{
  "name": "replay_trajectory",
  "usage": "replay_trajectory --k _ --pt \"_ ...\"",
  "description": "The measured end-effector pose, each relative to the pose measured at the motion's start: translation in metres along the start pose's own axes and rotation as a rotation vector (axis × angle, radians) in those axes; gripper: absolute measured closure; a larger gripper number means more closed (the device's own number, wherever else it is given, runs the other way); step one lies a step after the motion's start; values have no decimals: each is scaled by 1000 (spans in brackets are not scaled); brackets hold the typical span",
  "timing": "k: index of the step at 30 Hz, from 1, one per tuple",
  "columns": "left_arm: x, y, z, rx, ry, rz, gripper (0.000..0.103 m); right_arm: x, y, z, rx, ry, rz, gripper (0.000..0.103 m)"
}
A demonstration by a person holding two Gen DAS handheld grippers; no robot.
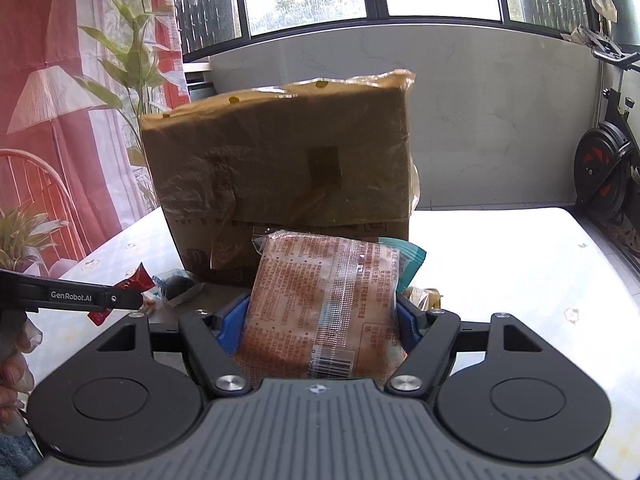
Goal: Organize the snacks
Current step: 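Grasp the red pouch with the left tool while the right tool grasps the wrapped bread, then lower the red pouch and bread into the box and open both tools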
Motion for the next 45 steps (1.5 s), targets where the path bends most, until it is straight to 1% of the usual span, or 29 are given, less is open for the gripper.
replay_trajectory --k 2,5,9,12,14,16,19,21,23,25,26,27,29,31,32,33,36,40,45 --pt "-1 -20 10 -69 -4 -26 61 1 -17 1 -36 -9 17 29" --pt "-4 -58 22 -177 13 -61 61 6 -44 -1 -89 -40 43 29" --pt "-16 -106 22 -271 52 -102 61 9 -85 -10 -148 -86 59 30" --pt "-28 -141 8 -307 92 -99 61 12 -118 -23 -191 -106 73 29" --pt "-37 -162 -5 -326 123 -83 60 15 -138 -34 -222 -111 108 29" --pt "-48 -180 -21 -330 152 -82 60 18 -153 -48 -248 -103 153 30" --pt "-65 -197 -51 -315 158 -75 60 17 -170 -78 -256 -82 173 30" --pt "-72 -203 -76 -279 180 -46 60 13 -177 -100 -250 -57 177 30" --pt "-77 -203 -104 -235 196 -19 60 7 -176 -119 -220 -32 180 30" --pt "-82 -202 -126 -208 200 -14 60 2 -173 -136 -179 -15 177 30" --pt "-85 -201 -134 -197 192 -19 58 -1 -171 -144 -154 -12 173 29" --pt "-87 -201 -142 -184 187 -20 53 -3 -168 -149 -131 -10 165 29" --pt "-89 -201 -157 -151 204 -7 48 -7 -165 -155 -106 -4 129 29" --pt "-90 -199 -166 -119 213 -6 42 -11 -164 -157 -88 -17 87 28" --pt "-89 -199 -169 -116 208 -10 37 -10 -164 -157 -79 -13 88 28" --pt "-90 -198 -170 -122 199 -16 35 -10 -164 -157 -78 -9 95 28" --pt "-85 -194 -164 -134 204 -22 35 -10 -169 -150 -103 -3 107 28" --pt "-67 -191 -146 -138 205 -7 35 -15 -172 -134 -134 -3 70 28" --pt "-39 -186 -109 -172 189 -21 35 -18 -166 -107 -172 -18 43 28"
Point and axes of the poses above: each gripper's, at about its wrist camera, not at the fingertips, and z roughly against the way its jaws point, x to its left, y to its underside, the point moved 4 cm from there along -z, roughly the way its jaws point, and after that the axes turned 10 degrees about -x, right-handed, at the moved point
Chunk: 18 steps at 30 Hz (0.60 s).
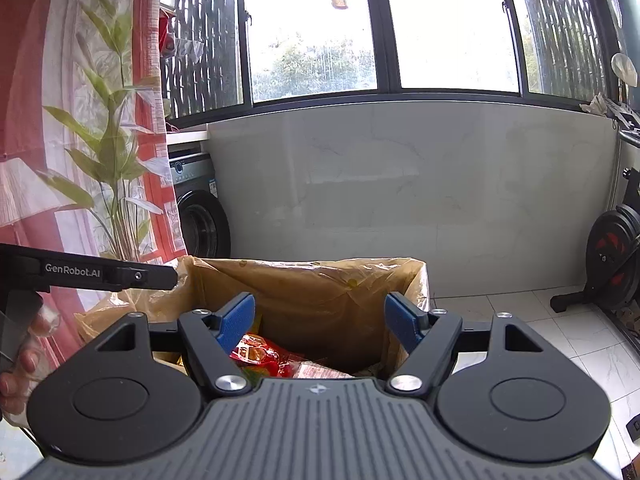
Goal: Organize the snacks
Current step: 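Lower the red pouch and bread into the box and open both tools, then grasp the clear twisted-snack bag with the left tool while the right tool grasps the orange bread packet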
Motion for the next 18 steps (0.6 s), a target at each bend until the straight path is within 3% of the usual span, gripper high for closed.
replay_trajectory --k 5,11,15,18 --pt "27 9 46 -58 -15 -8 35 1 13 40 -62 -14 11 28" --pt "49 37 91 -97 -106 -42 34 0 46 82 -114 35 24 28" --pt "67 61 110 -94 -156 -4 34 -5 81 88 -61 85 0 29" --pt "75 82 114 -58 -193 8 34 -8 117 87 11 132 -29 39"
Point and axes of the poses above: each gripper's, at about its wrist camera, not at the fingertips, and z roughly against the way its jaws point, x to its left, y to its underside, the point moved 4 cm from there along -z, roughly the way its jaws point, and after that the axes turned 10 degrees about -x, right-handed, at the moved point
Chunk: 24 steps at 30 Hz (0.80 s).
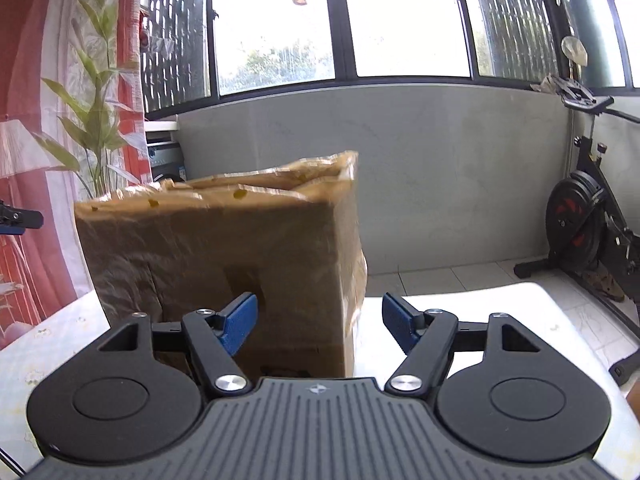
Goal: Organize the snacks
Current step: 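Grasp the clear twisted-snack bag with the left tool while the right tool grasps the orange bread packet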
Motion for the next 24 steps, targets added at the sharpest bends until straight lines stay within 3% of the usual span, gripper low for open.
replay_trajectory --k 5,8,24 --pt "9 29 -1 67 -36 18 35 3 58 -9 132 92 -6 45" --pt "12 41 -1 93 -43 28 35 6 76 -16 179 120 13 45" --pt "21 84 -9 216 -76 33 35 12 102 -23 251 93 102 56"
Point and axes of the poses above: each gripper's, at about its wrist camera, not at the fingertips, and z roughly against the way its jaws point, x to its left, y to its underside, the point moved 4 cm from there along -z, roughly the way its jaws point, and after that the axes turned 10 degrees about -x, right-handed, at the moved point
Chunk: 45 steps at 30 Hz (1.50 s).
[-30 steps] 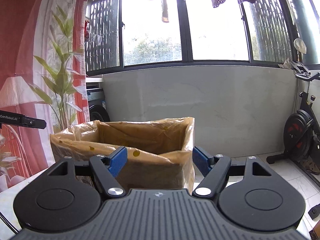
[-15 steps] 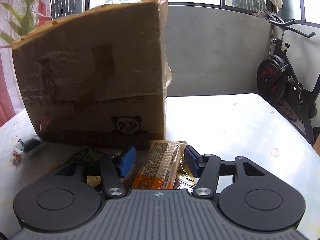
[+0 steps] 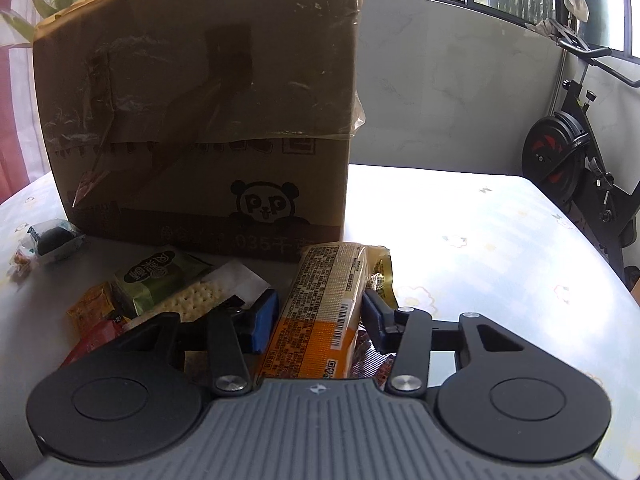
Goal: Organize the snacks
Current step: 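Grasp the clear twisted-snack bag with the left tool while the right tool grasps the orange bread packet, then carry both packets over the box and open both tools to drop them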
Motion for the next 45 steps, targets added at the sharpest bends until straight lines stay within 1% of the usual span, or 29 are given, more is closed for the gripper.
replay_trajectory --k 4,6,10,16,21,25,26,28,29,30,32,39,45 --pt "3 12 -5 35 -2 -16 35 1 2 4 -17 -61 0 63" --pt "4 18 -8 53 1 -26 35 1 2 6 -25 -85 -11 64" --pt "2 30 -18 93 16 -62 35 -3 2 4 -23 -90 -33 64" --pt "-9 45 -29 142 54 -106 35 -3 1 4 -20 -89 -27 64" --pt "-15 49 -41 147 43 -134 35 -2 1 3 -18 -92 -30 64" --pt "-16 51 -53 168 30 -131 35 -2 1 3 -18 -92 -30 64" --pt "-16 51 -54 162 33 -126 35 -2 1 3 -18 -92 -31 64" --pt "-17 52 -53 154 37 -129 39 -2 2 3 -18 -92 -32 64" --pt "-18 52 -51 148 44 -132 51 -3 2 3 -18 -92 -32 64" --pt "-18 53 -49 147 51 -133 57 -2 1 3 -18 -92 -32 64" --pt "-21 54 -47 148 51 -134 60 -2 1 3 -17 -92 -33 64" --pt "-19 60 -29 161 41 -105 62 -2 2 3 -17 -94 -37 64" --pt "-19 53 -4 135 58 -49 62 -2 2 4 -19 -95 -40 64"
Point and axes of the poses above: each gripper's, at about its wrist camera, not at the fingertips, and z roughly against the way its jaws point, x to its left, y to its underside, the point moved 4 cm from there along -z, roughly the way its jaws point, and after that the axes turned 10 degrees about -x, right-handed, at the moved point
